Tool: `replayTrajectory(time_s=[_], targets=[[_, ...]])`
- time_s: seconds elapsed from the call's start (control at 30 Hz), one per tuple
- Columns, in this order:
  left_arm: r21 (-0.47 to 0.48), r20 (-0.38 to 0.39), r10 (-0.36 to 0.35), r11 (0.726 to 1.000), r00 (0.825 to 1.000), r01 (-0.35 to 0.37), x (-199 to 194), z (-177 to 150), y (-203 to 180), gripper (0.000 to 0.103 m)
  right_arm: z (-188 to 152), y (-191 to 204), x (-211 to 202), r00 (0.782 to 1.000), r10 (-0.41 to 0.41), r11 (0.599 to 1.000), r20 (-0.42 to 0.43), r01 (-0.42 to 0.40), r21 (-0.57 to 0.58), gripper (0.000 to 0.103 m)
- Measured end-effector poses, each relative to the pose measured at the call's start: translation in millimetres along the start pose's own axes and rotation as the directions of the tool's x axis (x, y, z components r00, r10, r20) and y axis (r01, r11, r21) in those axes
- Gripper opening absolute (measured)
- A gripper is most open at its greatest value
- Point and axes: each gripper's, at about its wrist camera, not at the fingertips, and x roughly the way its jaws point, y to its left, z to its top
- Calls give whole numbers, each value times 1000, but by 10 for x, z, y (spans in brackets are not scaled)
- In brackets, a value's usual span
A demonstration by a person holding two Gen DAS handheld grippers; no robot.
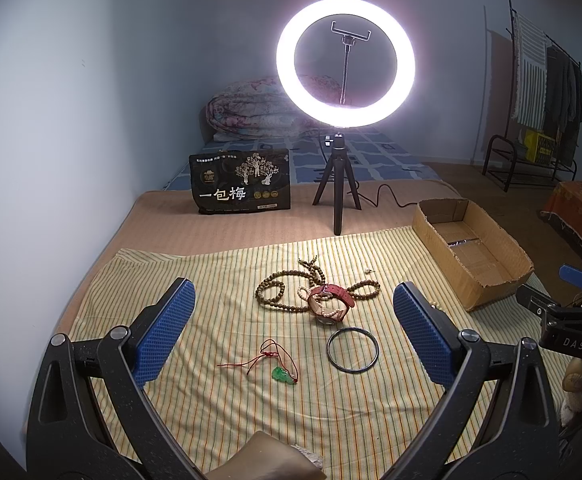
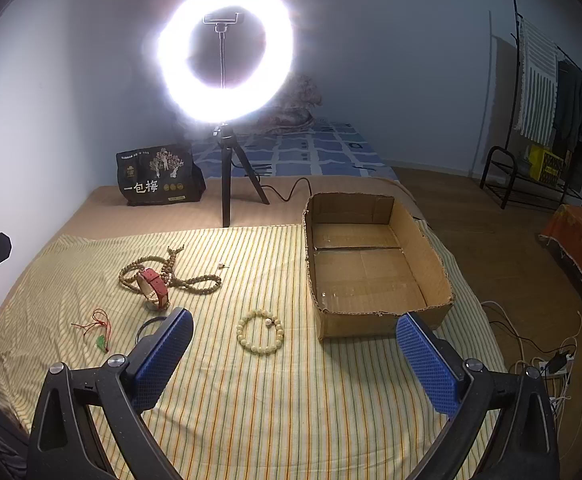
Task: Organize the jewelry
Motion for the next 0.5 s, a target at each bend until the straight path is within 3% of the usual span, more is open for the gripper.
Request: replayTrajectory(time_s=[0.5], targets=[[0, -1, 0, 1000, 1000, 0, 0, -3, -3, 101, 4, -1, 9, 1000, 1, 1000, -2, -1, -2, 103]])
